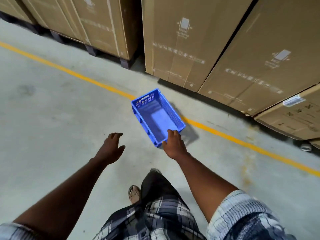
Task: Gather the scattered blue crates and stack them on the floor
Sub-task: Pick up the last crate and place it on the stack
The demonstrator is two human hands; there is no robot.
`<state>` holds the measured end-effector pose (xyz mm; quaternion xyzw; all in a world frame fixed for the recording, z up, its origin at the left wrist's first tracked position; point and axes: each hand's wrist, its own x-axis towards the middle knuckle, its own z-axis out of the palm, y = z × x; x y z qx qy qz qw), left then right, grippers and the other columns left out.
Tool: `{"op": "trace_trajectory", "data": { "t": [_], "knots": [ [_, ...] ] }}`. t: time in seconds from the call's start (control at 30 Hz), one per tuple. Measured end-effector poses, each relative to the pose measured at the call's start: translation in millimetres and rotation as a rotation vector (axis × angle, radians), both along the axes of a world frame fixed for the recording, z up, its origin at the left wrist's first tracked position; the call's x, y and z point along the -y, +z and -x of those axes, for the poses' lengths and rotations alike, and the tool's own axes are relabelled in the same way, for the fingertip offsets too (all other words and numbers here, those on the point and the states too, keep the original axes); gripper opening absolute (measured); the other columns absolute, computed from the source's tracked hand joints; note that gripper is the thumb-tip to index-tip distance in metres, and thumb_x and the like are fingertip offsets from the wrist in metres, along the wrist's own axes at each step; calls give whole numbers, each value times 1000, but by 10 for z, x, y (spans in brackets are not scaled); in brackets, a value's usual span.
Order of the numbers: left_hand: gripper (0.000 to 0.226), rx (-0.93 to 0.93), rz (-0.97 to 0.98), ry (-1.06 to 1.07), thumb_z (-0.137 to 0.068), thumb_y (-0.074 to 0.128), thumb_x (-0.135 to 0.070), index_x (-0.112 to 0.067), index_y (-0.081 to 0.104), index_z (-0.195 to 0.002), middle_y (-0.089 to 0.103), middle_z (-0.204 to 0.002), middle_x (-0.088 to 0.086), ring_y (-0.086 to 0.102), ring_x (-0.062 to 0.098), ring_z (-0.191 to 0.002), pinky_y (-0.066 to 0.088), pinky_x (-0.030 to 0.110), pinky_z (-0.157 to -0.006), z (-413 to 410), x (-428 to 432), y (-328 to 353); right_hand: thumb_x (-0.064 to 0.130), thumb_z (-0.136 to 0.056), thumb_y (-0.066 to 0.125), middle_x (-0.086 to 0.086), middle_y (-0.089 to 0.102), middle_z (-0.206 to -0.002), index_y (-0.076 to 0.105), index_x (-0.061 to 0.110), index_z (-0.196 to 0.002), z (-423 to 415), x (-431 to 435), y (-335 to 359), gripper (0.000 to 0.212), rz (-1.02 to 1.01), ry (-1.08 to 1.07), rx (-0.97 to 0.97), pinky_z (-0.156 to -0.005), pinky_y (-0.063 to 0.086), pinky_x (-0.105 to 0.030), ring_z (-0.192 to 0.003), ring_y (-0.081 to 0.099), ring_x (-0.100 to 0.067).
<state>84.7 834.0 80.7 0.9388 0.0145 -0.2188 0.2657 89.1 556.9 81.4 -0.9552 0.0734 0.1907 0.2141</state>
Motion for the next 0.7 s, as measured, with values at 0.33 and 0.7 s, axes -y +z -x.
{"op": "trace_trajectory", "data": {
  "t": [0.33, 0.7],
  "knots": [
    [62, -16, -43, -324, -87, 65, -18, -8, 40, -143, 40, -144, 17, 40, 33, -134, 35, 38, -108, -2095, -1, -253, 30, -92, 55, -13, 43, -131, 40, 11, -132, -1175, -84, -540, 47, 15, -294, -103, -94, 45, -44, -125, 44, -34],
    [55, -124, -78, -507, -85, 68, -15, -8, 49, -136, 49, -134, 19, 50, 35, -122, 41, 41, -102, -3767, 197, -947, 27, -89, 55, -15, 45, -128, 43, 9, -129, -2068, -64, -1185, 46, -84, -700, -211, -90, 47, -45, -119, 46, -36]
  ]
}}
